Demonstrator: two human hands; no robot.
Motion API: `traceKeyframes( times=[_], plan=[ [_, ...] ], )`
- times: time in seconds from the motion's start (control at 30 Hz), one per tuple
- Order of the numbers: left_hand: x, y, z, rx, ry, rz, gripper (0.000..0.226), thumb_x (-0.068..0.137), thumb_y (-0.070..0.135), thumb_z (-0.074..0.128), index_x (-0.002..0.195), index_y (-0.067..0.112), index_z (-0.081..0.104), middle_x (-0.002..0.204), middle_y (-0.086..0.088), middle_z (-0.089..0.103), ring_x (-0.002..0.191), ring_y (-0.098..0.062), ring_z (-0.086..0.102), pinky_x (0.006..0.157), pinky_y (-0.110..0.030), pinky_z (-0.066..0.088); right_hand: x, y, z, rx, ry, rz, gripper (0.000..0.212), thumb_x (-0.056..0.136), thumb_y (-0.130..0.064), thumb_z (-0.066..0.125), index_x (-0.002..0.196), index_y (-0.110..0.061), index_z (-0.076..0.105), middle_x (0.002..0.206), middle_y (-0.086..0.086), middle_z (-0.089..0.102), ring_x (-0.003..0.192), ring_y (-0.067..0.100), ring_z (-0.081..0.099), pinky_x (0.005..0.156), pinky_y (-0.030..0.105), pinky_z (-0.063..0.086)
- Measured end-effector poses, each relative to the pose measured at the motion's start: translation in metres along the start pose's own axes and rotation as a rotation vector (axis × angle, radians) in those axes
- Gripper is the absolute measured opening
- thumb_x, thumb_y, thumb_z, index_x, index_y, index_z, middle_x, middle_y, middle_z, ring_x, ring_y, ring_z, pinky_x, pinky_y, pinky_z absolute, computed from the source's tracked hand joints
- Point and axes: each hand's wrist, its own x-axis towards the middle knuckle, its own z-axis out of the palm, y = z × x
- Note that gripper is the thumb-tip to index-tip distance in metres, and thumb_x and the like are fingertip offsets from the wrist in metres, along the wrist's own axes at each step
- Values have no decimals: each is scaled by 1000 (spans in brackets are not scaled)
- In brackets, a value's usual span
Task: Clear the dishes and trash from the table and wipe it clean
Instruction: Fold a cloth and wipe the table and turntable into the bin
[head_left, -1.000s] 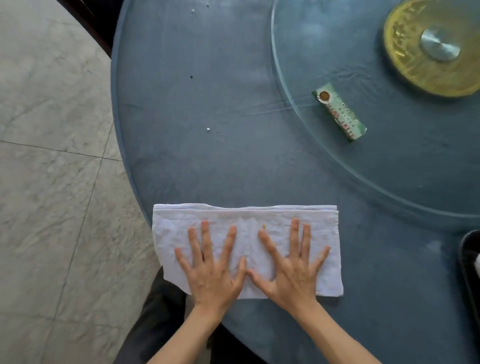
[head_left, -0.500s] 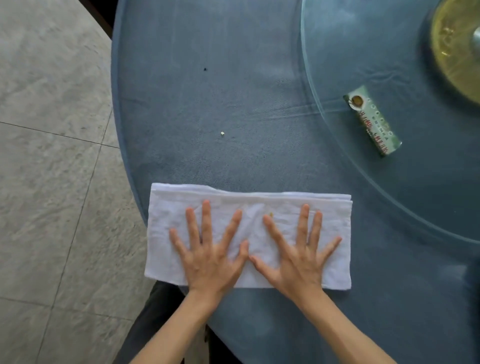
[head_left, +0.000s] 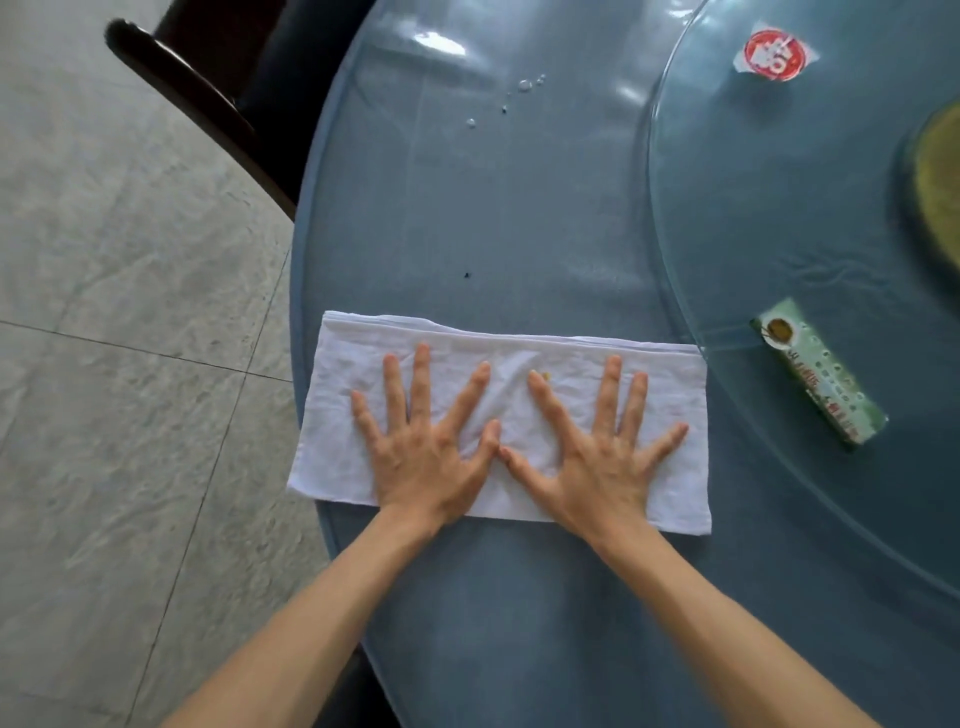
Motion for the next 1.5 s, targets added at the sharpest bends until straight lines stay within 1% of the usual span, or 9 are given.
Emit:
traceKeyframes(
  times=[0.2, 0.3, 0.4, 0.57, 0.8, 0.97, 1.3, 1.43, 1.5],
  plan=[
    [71, -14, -6, -14, -40, 31, 63, 92, 74, 29, 151, 64, 8, 171, 2, -6, 156, -32, -13, 117, -70, -3, 58, -23, -3, 31, 6, 74, 87, 72, -99, 26, 152, -68, 12, 172, 13, -10, 157, 44, -9, 103, 89, 1],
    [121, -24, -12, -5, -68, 33, 62, 91, 76, 23, 149, 66, 2, 170, 3, -11, 155, -30, -18, 117, -68, -5, 104, -40, -6, 27, -18, 108, 86, 71, -100, 19, 150, -70, 2, 171, 12, -18, 156, 43, -16, 104, 88, -3],
    [173, -32, -18, -2, -84, 57, 61, 91, 77, 20, 148, 68, 1, 170, 4, -11, 154, -29, -19, 117, -67, -8, 148, -54, -11, 23, -39, 147, 85, 71, -101, 16, 148, -72, -7, 169, 12, -24, 154, 43, -21, 104, 87, -5],
    [242, -35, -24, -4, -91, 99, 58, 93, 75, 18, 148, 68, -1, 170, 3, -14, 154, -30, -21, 117, -66, -11, 211, -69, -18, 12, -53, 198, 85, 70, -102, 10, 146, -73, -12, 169, 11, -27, 154, 42, -24, 105, 87, -5],
    [335, -32, -23, -21, -88, 180, 56, 94, 73, 11, 147, 67, -5, 169, 2, -19, 153, -32, -23, 116, -67, -13, 294, -78, -24, 18, -52, 289, 82, 67, -103, 9, 141, -76, -17, 168, 8, -29, 153, 41, -27, 105, 86, -7],
    [376, -30, -22, -37, -81, 239, 57, 93, 75, 12, 147, 68, -2, 169, 2, -17, 154, -32, -21, 117, -65, -13, 328, -77, -31, 26, -27, 314, 84, 62, -105, 4, 139, -77, -17, 169, 8, -26, 154, 41, -25, 106, 85, -8],
    [421, -26, -25, -38, -76, 293, 58, 91, 77, 13, 147, 68, -1, 170, 0, -13, 154, -32, -22, 118, -64, -11, 366, -77, -38, 53, -4, 339, 83, 65, -103, 9, 141, -78, -13, 170, 8, -25, 154, 39, -24, 107, 85, -7],
    [425, -25, -26, -38, -60, 302, 62, 90, 78, 14, 149, 65, 2, 170, -2, -10, 154, -34, -19, 118, -65, -10, 369, -77, -40, 74, 17, 336, 83, 66, -102, 9, 143, -77, -7, 171, 9, -22, 155, 40, -22, 107, 84, -9],
    [423, -27, -28, -43, -45, 325, 67, 87, 81, 17, 151, 64, 4, 170, -7, -9, 155, -36, -15, 117, -68, -8, 367, -78, -43, 102, 32, 315, 83, 68, -100, 12, 146, -75, 1, 172, 9, -16, 156, 41, -18, 108, 84, -9]
  ],
)
